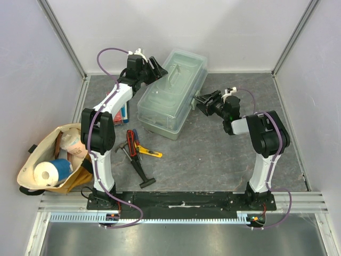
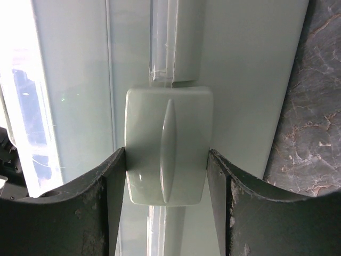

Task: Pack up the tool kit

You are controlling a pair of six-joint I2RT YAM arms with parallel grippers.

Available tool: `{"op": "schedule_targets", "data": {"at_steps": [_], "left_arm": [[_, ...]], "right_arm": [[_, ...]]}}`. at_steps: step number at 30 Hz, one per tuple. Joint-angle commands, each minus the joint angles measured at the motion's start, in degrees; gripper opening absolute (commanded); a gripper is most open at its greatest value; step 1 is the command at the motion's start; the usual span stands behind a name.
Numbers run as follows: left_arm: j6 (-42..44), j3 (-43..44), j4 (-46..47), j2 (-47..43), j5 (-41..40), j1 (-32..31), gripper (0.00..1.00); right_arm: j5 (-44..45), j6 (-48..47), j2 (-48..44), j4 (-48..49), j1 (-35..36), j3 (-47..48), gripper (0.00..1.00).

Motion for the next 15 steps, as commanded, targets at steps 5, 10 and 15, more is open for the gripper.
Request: {"op": "schedule_targets", "data": {"at_steps": [5, 10, 15], "left_arm": [[-1.3, -5.0, -19.5, 6.2, 11.3, -9.4, 0.66], [-1.2, -4.9, -20.1, 5.8, 9.1, -9.3, 0.66], [-1.5, -5.4, -20.1, 5.1, 7.4, -8.6, 0.66]], "right_arm": [[-0.9, -9.1, -5.2, -3.7, 6.6, 7.6, 0.29], [-0.2, -10.2, -7.0, -5.9, 6.6, 7.0, 0.31], [-0.1, -8.1, -8.6, -2.1, 6.5, 5.6, 0.34]]}}
